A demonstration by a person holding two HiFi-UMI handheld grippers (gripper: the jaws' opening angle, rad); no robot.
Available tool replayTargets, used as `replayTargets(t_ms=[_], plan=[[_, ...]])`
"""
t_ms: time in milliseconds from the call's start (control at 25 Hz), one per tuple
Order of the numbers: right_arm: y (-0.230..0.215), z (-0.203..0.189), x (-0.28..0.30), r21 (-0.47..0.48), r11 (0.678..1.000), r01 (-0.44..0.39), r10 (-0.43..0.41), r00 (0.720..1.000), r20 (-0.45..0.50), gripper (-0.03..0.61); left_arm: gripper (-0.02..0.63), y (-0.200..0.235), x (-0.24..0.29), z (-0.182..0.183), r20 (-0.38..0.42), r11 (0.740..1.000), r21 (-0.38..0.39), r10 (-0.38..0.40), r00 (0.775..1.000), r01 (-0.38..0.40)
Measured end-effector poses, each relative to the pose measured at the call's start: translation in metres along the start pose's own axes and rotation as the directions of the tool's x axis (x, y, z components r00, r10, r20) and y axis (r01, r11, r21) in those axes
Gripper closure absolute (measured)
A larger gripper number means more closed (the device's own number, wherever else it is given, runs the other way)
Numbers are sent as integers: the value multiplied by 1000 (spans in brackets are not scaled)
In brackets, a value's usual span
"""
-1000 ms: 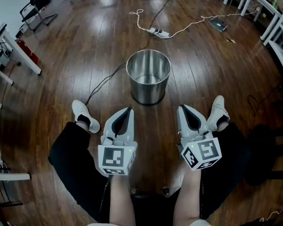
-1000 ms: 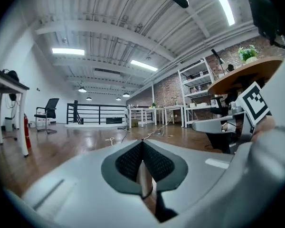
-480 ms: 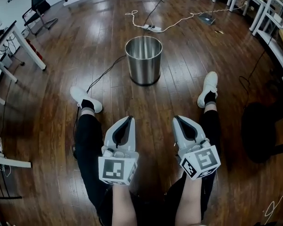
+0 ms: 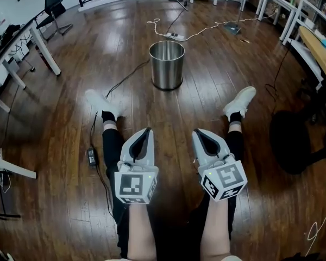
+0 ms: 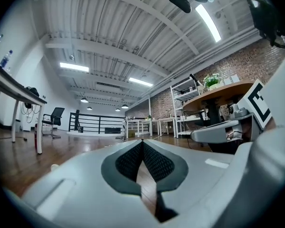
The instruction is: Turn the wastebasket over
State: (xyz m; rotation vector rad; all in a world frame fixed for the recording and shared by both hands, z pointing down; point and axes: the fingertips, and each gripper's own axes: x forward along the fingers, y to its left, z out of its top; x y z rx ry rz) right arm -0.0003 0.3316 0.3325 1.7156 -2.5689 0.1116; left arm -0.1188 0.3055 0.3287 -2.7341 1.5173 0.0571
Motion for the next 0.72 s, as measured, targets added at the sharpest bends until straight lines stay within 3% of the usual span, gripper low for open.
replayTargets(t_ms=[480, 720], plan=[[5, 30, -34, -19, 999, 37, -36, 999, 38, 586, 597, -11, -24, 39, 56, 1000, 22, -8, 998, 7], [9, 34, -26, -42, 999, 11, -9, 999, 41, 586, 597, -4, -18, 34, 47, 1000, 14, 7, 999, -7]])
